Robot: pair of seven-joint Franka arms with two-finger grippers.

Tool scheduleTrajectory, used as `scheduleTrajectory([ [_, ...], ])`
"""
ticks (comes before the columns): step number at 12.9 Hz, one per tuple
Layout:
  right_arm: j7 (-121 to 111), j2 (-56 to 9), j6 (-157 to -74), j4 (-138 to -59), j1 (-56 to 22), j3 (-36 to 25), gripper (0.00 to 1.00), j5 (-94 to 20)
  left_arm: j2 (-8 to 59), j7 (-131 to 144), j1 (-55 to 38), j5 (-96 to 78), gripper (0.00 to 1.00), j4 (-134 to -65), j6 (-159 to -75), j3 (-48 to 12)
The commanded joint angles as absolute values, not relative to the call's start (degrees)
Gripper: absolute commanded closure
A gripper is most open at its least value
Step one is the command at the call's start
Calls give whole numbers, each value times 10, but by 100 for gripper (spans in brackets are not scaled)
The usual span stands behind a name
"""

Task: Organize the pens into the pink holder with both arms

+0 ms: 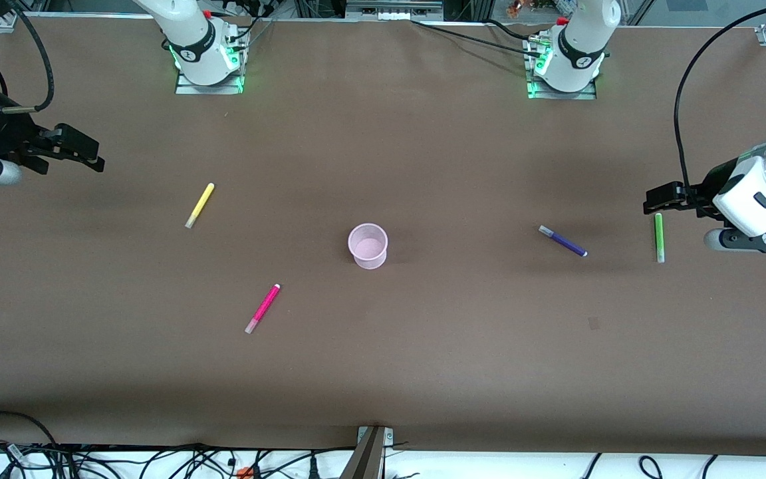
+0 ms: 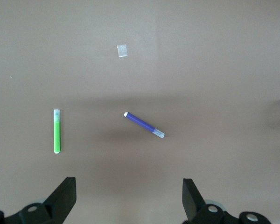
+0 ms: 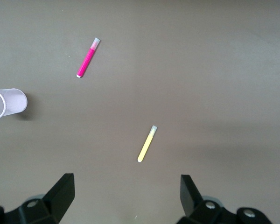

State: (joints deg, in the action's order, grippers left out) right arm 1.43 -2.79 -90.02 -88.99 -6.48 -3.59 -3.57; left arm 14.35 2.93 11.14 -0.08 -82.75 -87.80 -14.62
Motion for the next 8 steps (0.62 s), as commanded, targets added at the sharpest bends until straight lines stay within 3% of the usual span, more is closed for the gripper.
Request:
scheduleTrajectory([
  [1,13,-39,-902,-881,-63,-23,0,-30,153,25,109,9,0,-821,-877,-148],
  [6,202,-71,-1004,-964,-115,-22,0,-35,186,27,112,13,0,-844,-907,-147],
  [8,299,-131,-1043,-969,-132,-22,0,-41,193,39,124,4,0,-876,-925,-146],
])
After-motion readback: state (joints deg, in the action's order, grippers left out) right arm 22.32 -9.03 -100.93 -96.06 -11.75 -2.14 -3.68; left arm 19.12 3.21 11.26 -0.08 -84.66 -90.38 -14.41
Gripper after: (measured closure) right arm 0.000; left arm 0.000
